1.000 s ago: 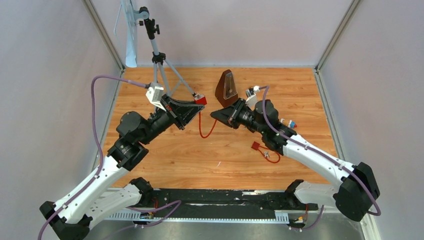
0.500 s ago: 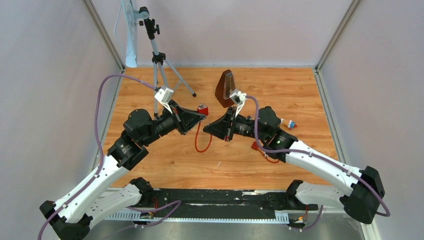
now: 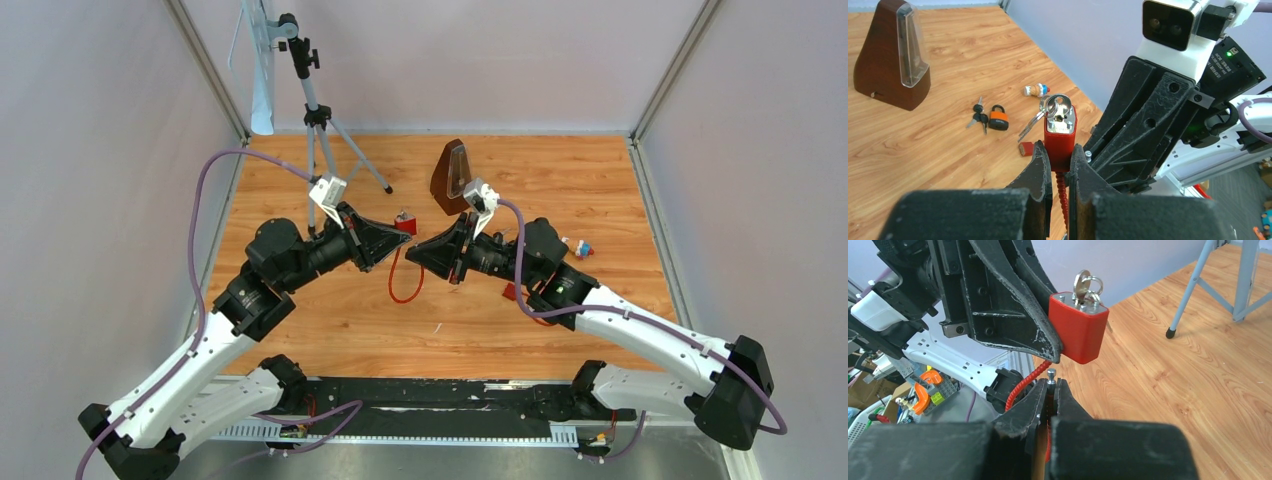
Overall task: Lock with the key
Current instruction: Lock the lock.
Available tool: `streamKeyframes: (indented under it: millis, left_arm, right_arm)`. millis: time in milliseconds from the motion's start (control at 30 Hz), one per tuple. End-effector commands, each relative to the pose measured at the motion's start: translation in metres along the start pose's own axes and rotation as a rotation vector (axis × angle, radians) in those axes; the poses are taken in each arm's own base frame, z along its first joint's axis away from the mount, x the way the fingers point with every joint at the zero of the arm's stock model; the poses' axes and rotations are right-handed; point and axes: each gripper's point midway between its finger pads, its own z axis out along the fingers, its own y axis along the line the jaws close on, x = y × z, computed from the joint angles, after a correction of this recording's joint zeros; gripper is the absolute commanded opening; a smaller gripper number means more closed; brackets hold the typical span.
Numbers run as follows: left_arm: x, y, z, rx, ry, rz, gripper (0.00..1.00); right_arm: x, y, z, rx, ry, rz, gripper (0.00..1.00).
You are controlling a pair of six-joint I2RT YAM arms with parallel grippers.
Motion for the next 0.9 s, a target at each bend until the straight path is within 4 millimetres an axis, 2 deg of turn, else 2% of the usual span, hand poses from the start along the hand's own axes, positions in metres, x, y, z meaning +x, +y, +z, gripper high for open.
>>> streamKeyframes:
  millis: [0,167,433,867]
  left_arm:
    - [-0.02,-0.018,-0.006,0.051,-0.047,-0.006,0.0]
    - [-0.024,-0.024,-0.009,0.062,-0.051,-0.036,0.0]
    - [-0.013,-0.032,-0.003,0.099,0.047,-0.075,0.0]
    - [-0.007,-0.023,-0.004,0.059,0.059,-0.057,0.0]
  right_arm:
    - [-0.039,0.026,0.003,-0.078,-0.119,-0.058,0.0]
    - [-0.041,0.025,0.003,-0.073,-0.129,-0.059,0.0]
    - [-0.044,0.027,0.006,-0.075,-0.126,-0.069,0.0]
    - [-0.048,0.032,-0.001,-0.082,-0.156,-0.066,0.0]
